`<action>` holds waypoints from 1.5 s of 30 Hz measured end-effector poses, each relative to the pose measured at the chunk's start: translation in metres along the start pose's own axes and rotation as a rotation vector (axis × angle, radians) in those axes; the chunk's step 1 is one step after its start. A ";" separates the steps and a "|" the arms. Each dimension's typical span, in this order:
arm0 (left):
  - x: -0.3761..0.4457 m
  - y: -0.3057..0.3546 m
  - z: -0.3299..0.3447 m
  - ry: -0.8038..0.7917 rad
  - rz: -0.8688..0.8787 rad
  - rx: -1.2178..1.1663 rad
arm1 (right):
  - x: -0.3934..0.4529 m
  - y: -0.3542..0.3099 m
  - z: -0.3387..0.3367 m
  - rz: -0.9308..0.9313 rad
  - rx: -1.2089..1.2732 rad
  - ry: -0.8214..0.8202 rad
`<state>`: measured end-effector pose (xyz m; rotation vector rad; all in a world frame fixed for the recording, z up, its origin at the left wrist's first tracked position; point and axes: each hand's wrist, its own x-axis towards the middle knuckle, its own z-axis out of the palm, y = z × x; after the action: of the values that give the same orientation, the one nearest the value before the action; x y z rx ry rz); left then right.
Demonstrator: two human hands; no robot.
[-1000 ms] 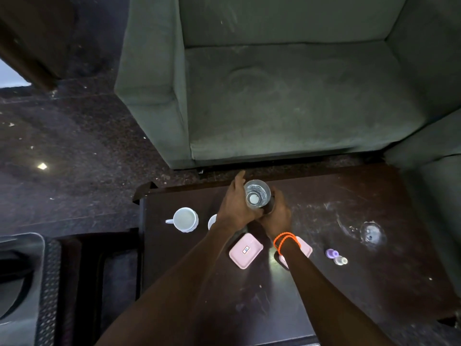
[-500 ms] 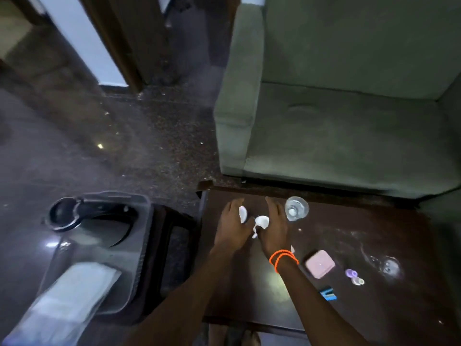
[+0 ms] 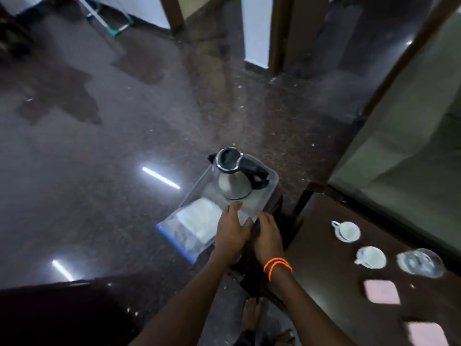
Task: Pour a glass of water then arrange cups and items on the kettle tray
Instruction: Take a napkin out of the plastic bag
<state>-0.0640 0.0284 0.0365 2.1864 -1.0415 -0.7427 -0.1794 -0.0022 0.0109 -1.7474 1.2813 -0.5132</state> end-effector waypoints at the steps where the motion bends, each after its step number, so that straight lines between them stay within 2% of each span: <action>1: 0.000 -0.013 -0.011 0.029 -0.024 -0.002 | 0.001 -0.007 0.018 -0.023 -0.012 -0.062; 6: -0.003 -0.075 -0.054 0.148 -0.155 -0.021 | -0.005 -0.025 0.093 -0.137 -0.186 -0.338; 10: -0.007 -0.111 -0.074 0.239 -0.216 -0.019 | -0.007 -0.027 0.129 -0.183 -0.342 -0.387; 15: -0.004 -0.126 -0.094 0.301 -0.205 -0.061 | 0.006 -0.038 0.130 -0.188 -0.331 -0.306; 18: 0.003 -0.121 -0.105 0.357 -0.191 -0.085 | 0.019 -0.053 0.113 -0.208 -0.176 -0.204; 21: 0.010 -0.101 -0.116 0.489 -0.203 -0.137 | 0.036 -0.070 0.086 -0.185 -0.069 -0.088; 23: 0.016 -0.080 -0.120 0.576 -0.257 -0.230 | 0.046 -0.083 0.063 -0.179 -0.025 -0.014; 25: 0.021 -0.055 -0.122 0.597 -0.369 -0.399 | 0.052 -0.097 0.039 -0.179 0.007 -0.002; 28: 0.027 -0.008 -0.127 0.420 -0.526 -0.839 | 0.049 -0.114 0.006 -0.219 0.025 0.003; 31: 0.031 0.033 -0.129 0.270 -0.466 -1.017 | 0.040 -0.125 -0.023 -0.228 0.057 0.009; 35: 0.027 0.076 -0.129 0.158 -0.383 -0.916 | 0.024 -0.130 -0.058 -0.249 0.108 -0.014; 37: 0.022 0.094 -0.127 0.109 -0.331 -0.843 | 0.020 -0.128 -0.078 -0.203 0.150 -0.072; 40: 0.011 0.116 -0.124 0.064 -0.252 -0.751 | 0.019 -0.127 -0.116 -0.052 0.357 -0.401; 42: 0.004 0.131 -0.119 -0.017 -0.206 -0.705 | 0.018 -0.130 -0.141 0.001 0.569 -0.514; 45: -0.006 0.155 -0.108 -0.129 -0.159 -0.648 | 0.017 -0.140 -0.166 0.066 0.725 -0.405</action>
<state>-0.0662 -0.0165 0.2200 1.6805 -0.5705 -1.1234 -0.2208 -0.0743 0.2125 -1.1162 0.7297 -0.4754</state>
